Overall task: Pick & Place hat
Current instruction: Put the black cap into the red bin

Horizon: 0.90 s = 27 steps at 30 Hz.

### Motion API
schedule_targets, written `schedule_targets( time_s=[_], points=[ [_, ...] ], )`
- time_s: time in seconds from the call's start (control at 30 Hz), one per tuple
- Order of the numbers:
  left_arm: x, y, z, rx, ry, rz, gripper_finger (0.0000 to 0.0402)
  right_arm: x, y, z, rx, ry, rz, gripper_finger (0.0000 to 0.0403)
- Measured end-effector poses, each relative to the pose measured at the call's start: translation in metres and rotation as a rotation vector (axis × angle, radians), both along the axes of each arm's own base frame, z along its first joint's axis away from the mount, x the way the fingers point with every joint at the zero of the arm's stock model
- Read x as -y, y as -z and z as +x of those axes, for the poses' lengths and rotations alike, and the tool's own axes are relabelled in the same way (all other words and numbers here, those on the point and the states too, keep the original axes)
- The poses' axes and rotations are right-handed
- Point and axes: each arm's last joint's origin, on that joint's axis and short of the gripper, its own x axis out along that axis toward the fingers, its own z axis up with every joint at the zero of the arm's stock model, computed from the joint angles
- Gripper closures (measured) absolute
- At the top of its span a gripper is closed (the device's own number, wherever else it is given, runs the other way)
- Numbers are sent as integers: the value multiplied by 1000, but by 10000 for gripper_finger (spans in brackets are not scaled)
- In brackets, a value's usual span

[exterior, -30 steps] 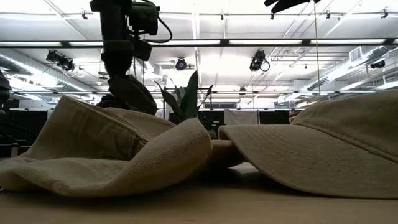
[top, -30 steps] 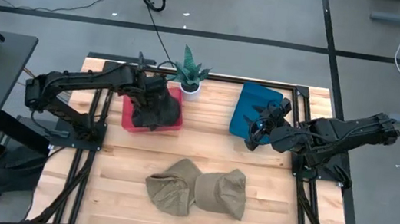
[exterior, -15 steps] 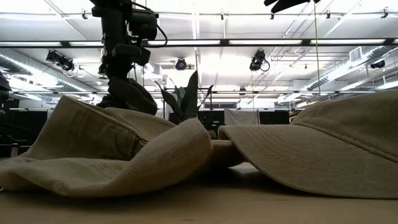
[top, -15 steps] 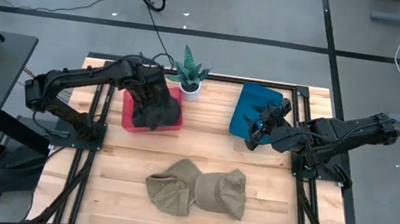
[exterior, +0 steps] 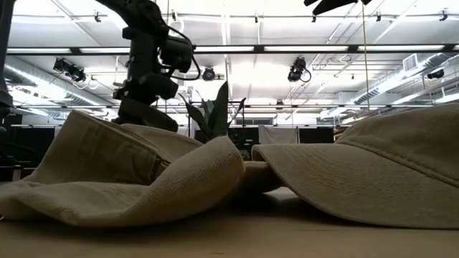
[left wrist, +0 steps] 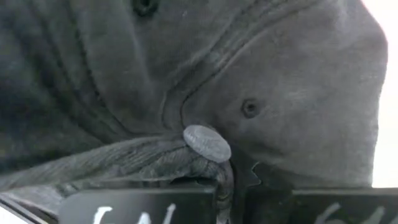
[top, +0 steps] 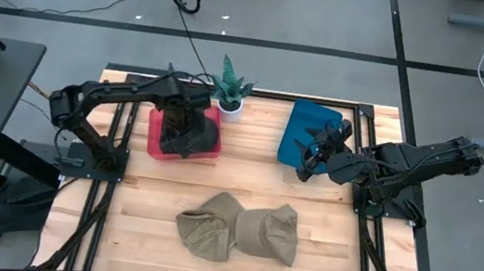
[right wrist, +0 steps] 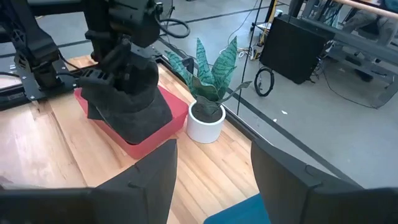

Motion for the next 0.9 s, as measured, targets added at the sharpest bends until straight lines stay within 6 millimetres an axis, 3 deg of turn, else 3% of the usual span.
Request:
schedule_targets(
  time_s=[0.23, 0.63, 0.9],
  points=[
    [-2, 2, 1, -9, 28, 18, 398, 0, -1, 1, 15, -1, 5, 195],
    [-21, 2, -8, -31, -50, 75, 398, -1, -1, 1, 20, -1, 7, 195],
    [-23, 2, -6, -32, -98, 139, 398, -1, -1, 1, 21, 0, 6, 195]
  ],
)
